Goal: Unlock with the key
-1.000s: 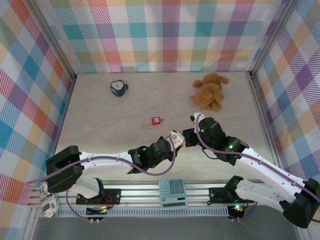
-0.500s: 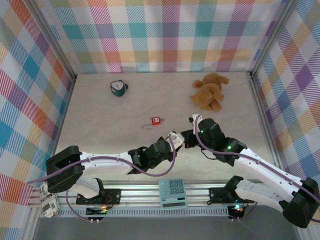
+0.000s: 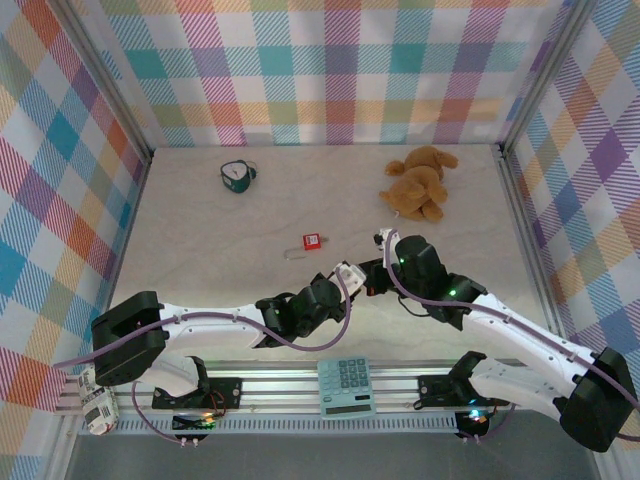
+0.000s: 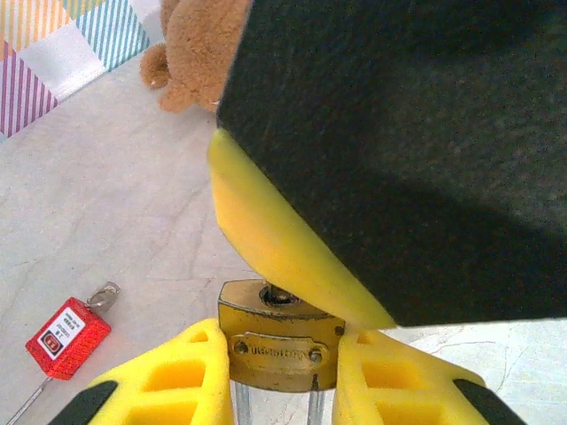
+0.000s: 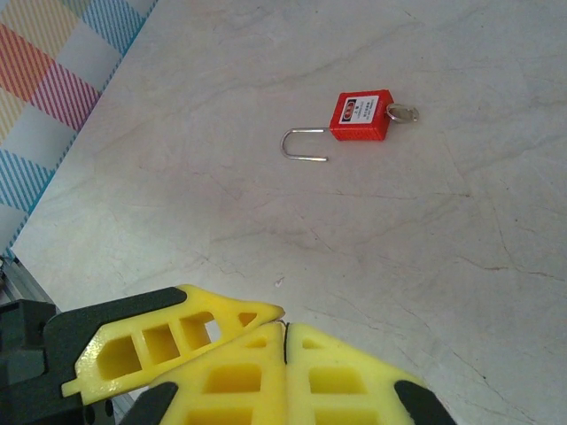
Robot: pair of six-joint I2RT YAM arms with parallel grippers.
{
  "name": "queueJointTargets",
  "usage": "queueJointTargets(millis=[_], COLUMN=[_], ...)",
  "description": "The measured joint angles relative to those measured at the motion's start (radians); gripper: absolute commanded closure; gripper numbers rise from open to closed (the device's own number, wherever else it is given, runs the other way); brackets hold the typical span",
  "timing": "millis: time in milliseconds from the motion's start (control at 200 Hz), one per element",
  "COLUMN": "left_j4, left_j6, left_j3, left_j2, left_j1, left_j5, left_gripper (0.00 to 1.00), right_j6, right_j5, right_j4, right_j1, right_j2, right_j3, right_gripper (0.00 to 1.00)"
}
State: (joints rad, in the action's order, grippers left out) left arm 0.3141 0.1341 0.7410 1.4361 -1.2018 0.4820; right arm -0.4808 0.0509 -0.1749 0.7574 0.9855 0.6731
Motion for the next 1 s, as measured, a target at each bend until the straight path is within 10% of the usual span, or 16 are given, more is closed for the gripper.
queueJointTargets(millis=[425,1000], left_j4=[-0.008,-0.010], left_j6=[-0.007,-0.033], left_j3=[0.000,-0.014], left_j2=[-0.018,-0.033], left_j1=[-0.003,-0.003], left_j5=[-0.053,-0.070], left_gripper=[0.80,0.81], right_j6=[-0.005,-0.013], right_j5=[0.009,-0.029], right_j4=[-0.084,-0.171], right_j1=[0.000,-0.046], right_j2=[-0.042,-0.077], right_j3=[0.017,0.099], right_gripper=[0.75,0.74])
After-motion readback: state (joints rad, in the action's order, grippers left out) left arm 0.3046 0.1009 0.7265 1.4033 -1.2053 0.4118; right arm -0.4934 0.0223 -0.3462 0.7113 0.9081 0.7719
